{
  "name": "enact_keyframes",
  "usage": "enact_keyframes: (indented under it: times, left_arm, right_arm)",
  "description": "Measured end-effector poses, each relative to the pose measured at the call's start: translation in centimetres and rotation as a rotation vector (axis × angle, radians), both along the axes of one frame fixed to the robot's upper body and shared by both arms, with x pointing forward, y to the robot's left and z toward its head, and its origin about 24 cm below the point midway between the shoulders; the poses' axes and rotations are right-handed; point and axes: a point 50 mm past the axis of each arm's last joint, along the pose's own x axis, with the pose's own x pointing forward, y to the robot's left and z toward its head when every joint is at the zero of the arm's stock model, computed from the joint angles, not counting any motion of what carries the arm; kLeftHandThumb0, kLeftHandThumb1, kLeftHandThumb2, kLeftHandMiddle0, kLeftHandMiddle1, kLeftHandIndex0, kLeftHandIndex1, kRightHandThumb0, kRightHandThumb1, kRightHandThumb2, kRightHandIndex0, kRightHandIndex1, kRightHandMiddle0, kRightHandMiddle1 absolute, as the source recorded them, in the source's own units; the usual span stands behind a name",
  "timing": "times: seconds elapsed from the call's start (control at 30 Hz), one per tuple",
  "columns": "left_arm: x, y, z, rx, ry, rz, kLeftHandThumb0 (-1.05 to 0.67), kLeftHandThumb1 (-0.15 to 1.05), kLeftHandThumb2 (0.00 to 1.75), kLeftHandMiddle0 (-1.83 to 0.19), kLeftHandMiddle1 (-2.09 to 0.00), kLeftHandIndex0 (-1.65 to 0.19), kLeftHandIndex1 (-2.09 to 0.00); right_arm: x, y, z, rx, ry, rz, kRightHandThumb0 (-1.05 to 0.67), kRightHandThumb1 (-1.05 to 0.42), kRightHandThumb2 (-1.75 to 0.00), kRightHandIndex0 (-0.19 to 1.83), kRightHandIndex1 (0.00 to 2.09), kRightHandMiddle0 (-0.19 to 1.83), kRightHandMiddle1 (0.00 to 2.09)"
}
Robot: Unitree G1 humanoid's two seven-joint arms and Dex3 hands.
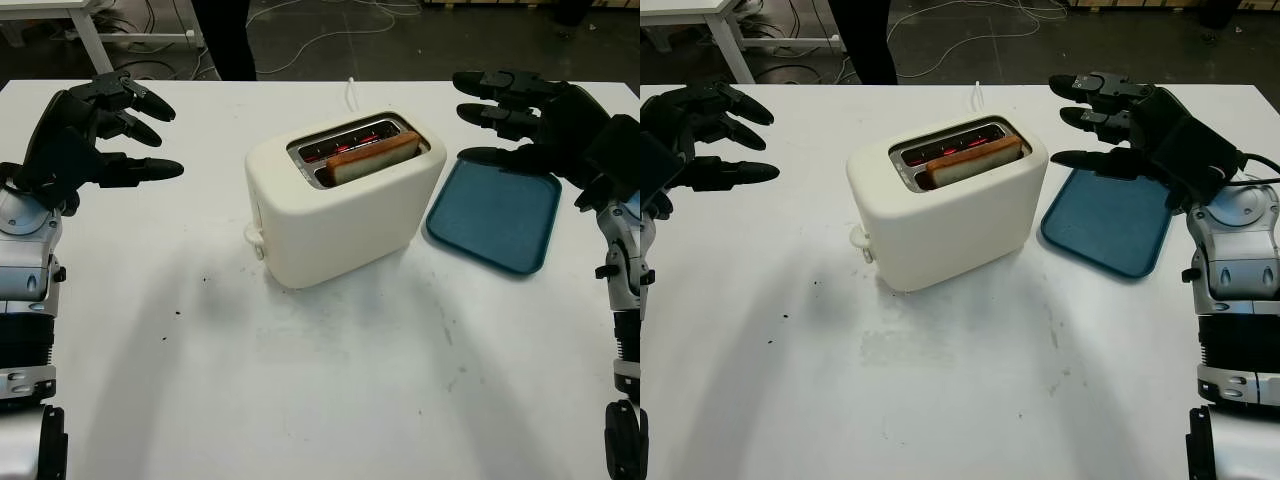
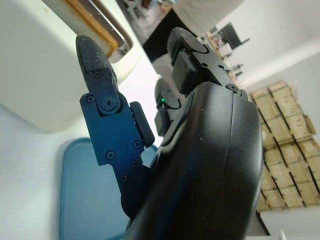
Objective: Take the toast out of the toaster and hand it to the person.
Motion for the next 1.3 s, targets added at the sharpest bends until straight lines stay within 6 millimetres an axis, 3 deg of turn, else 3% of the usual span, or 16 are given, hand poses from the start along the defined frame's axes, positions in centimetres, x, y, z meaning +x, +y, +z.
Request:
enact_keyframes:
  times: [1.3]
  left_arm:
    - [-0.02,-0.01,0.02,0.004,-0.009,-0.004,-1.05,0.59,0.00,-0.48,-1.28,-0.53,-1.14]
  right_arm:
    - [0.00,0.01,-0.02,0.010,0.010,0.003,-0.49,-0.80,0.00,0.33,0.16,0.42,0.00]
